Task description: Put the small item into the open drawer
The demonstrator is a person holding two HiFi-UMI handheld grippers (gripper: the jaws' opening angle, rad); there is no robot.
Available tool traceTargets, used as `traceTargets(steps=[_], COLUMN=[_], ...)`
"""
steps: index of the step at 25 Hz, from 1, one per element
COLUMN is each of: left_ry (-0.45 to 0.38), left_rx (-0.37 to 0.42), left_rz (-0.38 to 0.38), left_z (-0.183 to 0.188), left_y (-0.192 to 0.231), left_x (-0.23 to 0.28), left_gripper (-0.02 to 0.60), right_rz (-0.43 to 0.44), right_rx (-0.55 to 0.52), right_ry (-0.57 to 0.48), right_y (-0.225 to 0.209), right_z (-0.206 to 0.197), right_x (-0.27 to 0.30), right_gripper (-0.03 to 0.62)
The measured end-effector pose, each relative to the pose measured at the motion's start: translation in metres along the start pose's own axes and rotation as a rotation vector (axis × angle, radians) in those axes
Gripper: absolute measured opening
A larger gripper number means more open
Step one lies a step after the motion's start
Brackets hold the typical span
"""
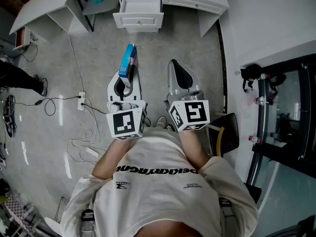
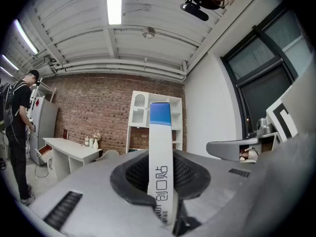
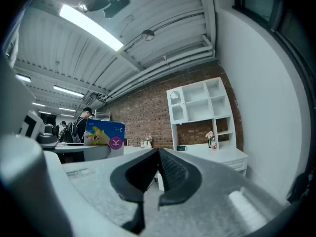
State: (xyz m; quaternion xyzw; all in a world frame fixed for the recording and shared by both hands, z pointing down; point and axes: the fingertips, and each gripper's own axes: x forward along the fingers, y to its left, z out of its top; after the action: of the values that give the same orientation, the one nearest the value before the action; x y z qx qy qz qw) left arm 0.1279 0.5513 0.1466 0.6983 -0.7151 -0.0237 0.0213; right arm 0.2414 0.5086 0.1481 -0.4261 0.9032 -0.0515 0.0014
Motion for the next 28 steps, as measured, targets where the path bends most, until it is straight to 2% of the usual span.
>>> traceTargets(steps=[7,20,28], left_ry=[0.006,0.011,0.012], left_rx=[0.0,0.003,-0.01], left_rz=[0.0,-0.025,-0.02], left_z=[-0.003,-0.012,-0.019], left_y=[0.016,0.084,0.106], left_x=[0.001,-0.007,0.0], left_gripper=[0.06,0.06,0.06], right_rz=[0.016,-0.032,-0.044], right_rx=[0.0,-0.016,-0.029], right_ry=[0.0,-0.007,-0.002], right_y=[0.014,0.069,0.079], right_z=[-0.002,-0.007,-0.012], right_x=[0.01,0.042,0.059], right_gripper=[-0.003,-0.003,-0.005])
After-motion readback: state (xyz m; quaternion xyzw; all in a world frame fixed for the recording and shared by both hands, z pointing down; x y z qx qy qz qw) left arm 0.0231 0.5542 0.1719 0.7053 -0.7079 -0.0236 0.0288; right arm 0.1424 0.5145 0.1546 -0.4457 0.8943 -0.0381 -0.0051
